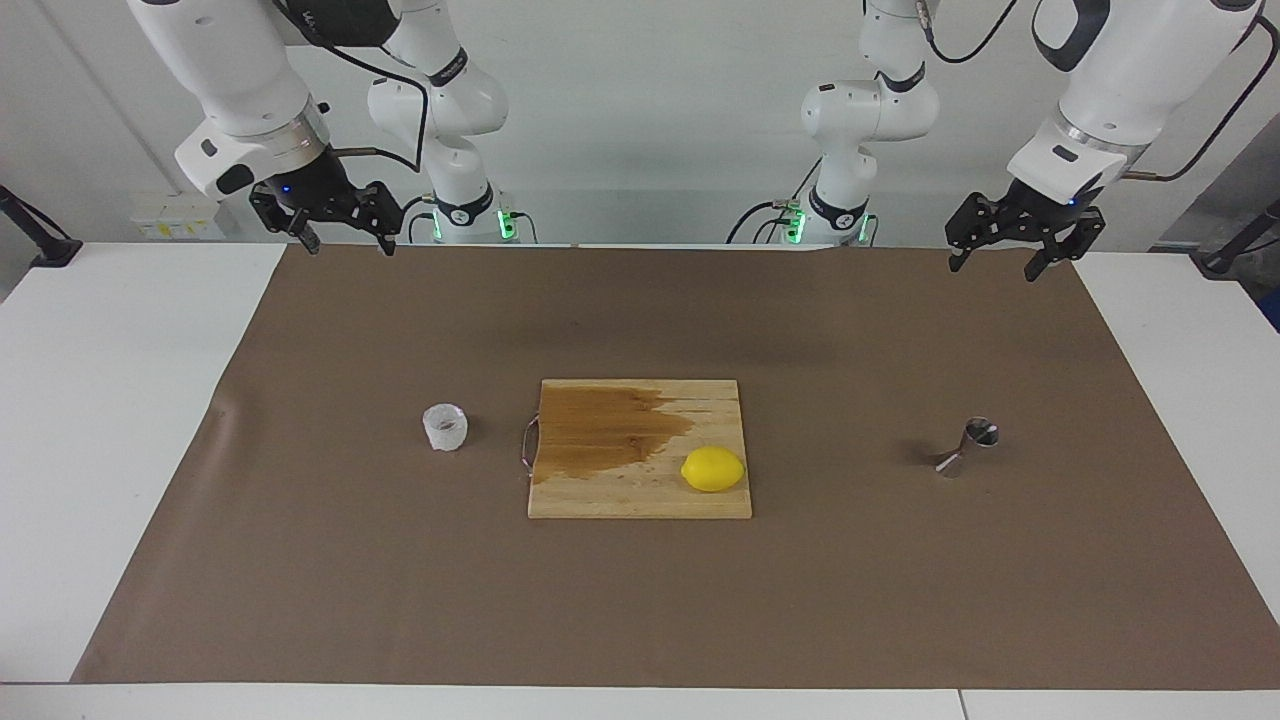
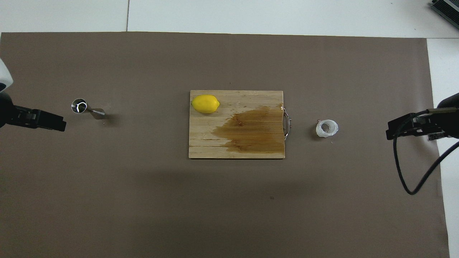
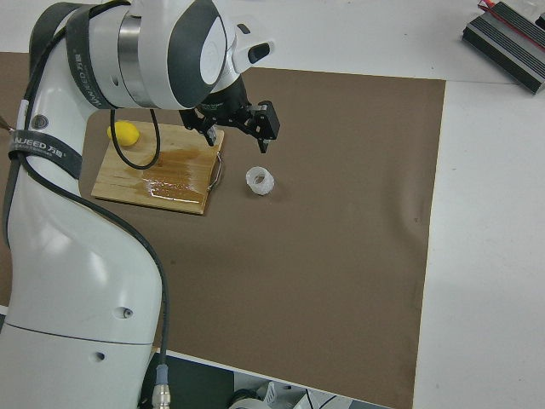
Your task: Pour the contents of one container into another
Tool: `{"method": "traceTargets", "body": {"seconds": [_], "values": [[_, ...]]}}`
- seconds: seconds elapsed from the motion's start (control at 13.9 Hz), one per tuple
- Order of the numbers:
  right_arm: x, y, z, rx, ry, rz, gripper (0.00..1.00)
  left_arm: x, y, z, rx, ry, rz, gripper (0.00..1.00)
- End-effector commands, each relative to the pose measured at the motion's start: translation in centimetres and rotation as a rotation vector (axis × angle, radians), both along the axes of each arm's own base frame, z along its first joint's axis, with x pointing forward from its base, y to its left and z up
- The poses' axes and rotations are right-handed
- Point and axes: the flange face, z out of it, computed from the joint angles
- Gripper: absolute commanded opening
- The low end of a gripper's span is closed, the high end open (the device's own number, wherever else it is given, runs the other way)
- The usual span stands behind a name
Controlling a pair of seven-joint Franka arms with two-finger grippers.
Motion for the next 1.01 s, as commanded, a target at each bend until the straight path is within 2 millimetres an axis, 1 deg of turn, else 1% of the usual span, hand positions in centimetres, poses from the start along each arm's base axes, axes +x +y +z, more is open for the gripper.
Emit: {"method": "traceTargets", "body": {"seconds": [0.0, 0.36, 0.58, 0.72, 0.86, 0.94], "values": [[-0.2, -0.3, 0.2, 0.024, -0.009, 0.008, 1.0, -0.3, 0.1, 0.4, 0.019, 0.004, -0.006, 1.0], [-0.2, -0.2, 0.1, 0.024, -0.006, 0.01, 1.0, -0.4, 0.4, 0.4, 0.02, 0.01, 0.0, 1.0], [-0.2, -0.2, 0.2, 0.024, -0.009, 0.01, 1.0, -0.1, 0.6, 0.2, 0.013, 0.004, 0.035, 1.0], [-0.2, -0.3, 0.2, 0.024, -0.009, 0.008, 1.0, 0.3, 1.1, -0.2, -0.006, 0.019, 0.059, 1.0], [-0.2, -0.3, 0.2, 0.024, -0.009, 0.008, 1.0, 1.5, 2.7, -1.6, -0.041, 0.053, 0.144, 1.0], [-0.2, -0.3, 0.2, 0.024, -0.009, 0.008, 1.0, 2.4, 3.0, -1.9, -0.06, 0.058, 0.204, 1.0]]}}
